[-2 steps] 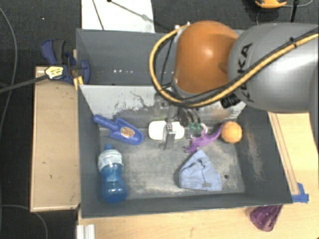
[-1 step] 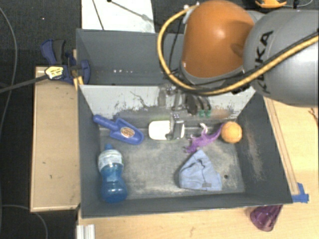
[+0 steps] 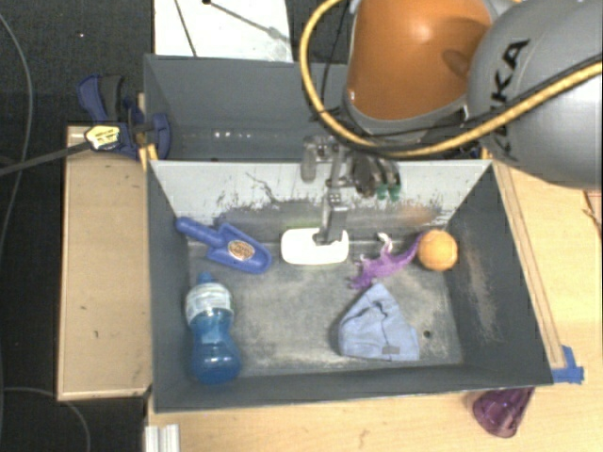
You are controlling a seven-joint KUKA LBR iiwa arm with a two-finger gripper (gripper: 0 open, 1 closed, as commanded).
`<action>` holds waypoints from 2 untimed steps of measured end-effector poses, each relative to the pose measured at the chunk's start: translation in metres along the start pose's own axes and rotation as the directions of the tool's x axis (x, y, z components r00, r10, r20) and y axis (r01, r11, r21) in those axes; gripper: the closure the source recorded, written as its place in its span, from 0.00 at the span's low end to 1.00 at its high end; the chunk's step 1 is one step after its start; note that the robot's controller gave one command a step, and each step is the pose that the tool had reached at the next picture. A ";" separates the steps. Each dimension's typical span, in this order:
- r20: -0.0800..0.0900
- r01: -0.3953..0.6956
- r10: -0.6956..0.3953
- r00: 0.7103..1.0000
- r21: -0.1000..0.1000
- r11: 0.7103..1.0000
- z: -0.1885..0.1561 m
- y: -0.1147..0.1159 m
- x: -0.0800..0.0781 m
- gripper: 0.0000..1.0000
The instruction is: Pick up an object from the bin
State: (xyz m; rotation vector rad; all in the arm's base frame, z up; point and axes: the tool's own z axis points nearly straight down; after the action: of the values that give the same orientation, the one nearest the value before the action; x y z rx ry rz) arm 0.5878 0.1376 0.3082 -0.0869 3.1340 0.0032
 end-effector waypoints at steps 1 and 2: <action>0.003 0.098 -0.098 0.995 0.000 0.995 0.039 -0.019 0.049 0.00; 0.002 0.275 -0.275 0.961 0.000 0.961 0.082 -0.047 0.061 0.00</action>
Offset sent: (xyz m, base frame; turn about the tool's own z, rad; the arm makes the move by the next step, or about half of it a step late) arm -0.0533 -0.0568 -0.0910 -0.2812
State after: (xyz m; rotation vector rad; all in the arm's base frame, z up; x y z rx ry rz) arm 0.5297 0.0876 0.2256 -0.5215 3.0898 0.0027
